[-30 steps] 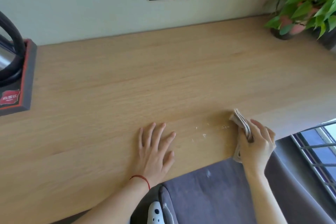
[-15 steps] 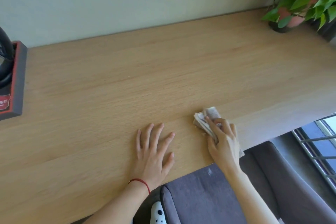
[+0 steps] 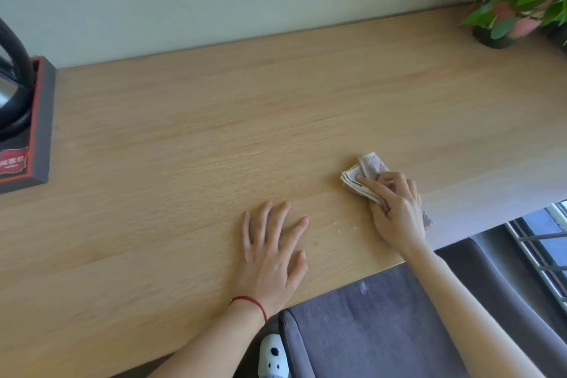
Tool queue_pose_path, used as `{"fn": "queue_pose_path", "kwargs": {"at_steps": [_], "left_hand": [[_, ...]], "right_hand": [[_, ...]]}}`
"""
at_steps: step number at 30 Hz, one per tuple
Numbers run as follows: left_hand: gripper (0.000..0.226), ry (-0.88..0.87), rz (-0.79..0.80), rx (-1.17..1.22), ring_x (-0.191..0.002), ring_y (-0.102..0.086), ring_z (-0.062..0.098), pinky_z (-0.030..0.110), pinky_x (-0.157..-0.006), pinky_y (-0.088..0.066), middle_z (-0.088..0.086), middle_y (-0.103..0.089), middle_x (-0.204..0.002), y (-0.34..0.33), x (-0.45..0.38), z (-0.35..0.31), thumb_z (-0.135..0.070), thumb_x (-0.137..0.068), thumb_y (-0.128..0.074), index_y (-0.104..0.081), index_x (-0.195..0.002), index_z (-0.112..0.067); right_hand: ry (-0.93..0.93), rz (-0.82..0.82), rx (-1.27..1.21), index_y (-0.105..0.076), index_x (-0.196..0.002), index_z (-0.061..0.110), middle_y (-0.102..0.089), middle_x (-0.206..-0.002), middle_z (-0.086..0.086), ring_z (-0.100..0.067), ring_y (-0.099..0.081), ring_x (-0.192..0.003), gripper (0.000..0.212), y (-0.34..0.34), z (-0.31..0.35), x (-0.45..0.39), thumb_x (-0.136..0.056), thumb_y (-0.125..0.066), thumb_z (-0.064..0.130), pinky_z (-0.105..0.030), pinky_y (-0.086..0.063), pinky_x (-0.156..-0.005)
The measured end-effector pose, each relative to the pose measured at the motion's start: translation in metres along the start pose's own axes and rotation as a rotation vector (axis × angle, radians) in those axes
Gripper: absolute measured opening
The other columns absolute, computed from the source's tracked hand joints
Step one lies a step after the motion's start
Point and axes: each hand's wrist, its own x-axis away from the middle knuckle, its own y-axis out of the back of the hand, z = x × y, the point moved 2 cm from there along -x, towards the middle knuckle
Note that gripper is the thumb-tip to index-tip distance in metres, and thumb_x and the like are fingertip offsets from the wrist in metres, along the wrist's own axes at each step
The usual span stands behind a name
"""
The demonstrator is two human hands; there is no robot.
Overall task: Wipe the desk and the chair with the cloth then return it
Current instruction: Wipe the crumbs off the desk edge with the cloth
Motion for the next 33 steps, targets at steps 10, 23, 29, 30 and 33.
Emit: {"fn": "queue_pose_path", "kwargs": {"at_steps": [10,23,29,30,33], "left_hand": [[0.049,-0.001,0.003,0.016,-0.14,-0.033,0.031,0.062,-0.11,-0.028,0.004,-0.042,-0.148,0.002,0.002,0.001,-0.039,-0.087,-0.035,-0.049,-0.134,-0.031],[0.05,0.0,-0.022,-0.016,-0.138,-0.036,0.032,0.062,-0.109,-0.029,0.006,-0.046,-0.146,0.002,0.001,-0.001,-0.04,-0.087,-0.035,-0.052,-0.133,-0.03],[0.05,0.002,-0.039,-0.009,-0.138,-0.036,0.033,0.062,-0.11,-0.027,0.006,-0.045,-0.146,0.002,-0.001,-0.002,-0.039,-0.085,-0.036,-0.053,-0.132,-0.029],[0.05,-0.002,-0.042,-0.009,-0.138,-0.036,0.033,0.062,-0.11,-0.027,0.006,-0.045,-0.146,0.002,-0.001,-0.002,-0.039,-0.085,-0.036,-0.053,-0.131,-0.029],[0.051,-0.003,-0.039,-0.01,-0.138,-0.035,0.033,0.062,-0.111,-0.025,0.006,-0.044,-0.146,0.001,0.0,-0.001,-0.04,-0.085,-0.036,-0.052,-0.132,-0.029]], "right_hand": [[0.229,0.258,-0.196,-0.069,-0.106,0.028,-0.054,-0.096,-0.007,-0.023,-0.049,-0.082,0.058,0.042,-0.009,0.03,-0.074,-0.052,-0.018,-0.018,-0.039,-0.072],[-0.446,-0.196,0.157,-0.058,-0.126,0.031,-0.055,-0.111,-0.012,-0.035,-0.05,-0.093,0.053,0.029,-0.035,0.05,-0.082,-0.056,0.002,-0.036,-0.045,-0.065],[-0.221,-0.108,-0.073,-0.063,-0.12,0.031,-0.053,-0.096,-0.003,-0.021,-0.052,-0.08,0.056,-0.003,0.049,0.073,-0.077,-0.057,-0.003,-0.025,-0.037,-0.057],[-0.226,-0.15,-0.171,-0.064,-0.119,0.029,-0.051,-0.096,-0.003,-0.02,-0.051,-0.079,0.056,0.003,0.042,0.066,-0.077,-0.054,-0.007,-0.02,-0.036,-0.061],[-0.276,-0.257,-0.22,-0.065,-0.118,0.021,-0.049,-0.095,-0.007,-0.024,-0.048,-0.086,0.053,0.013,0.025,0.042,-0.078,-0.051,-0.012,-0.018,-0.035,-0.072]]}}
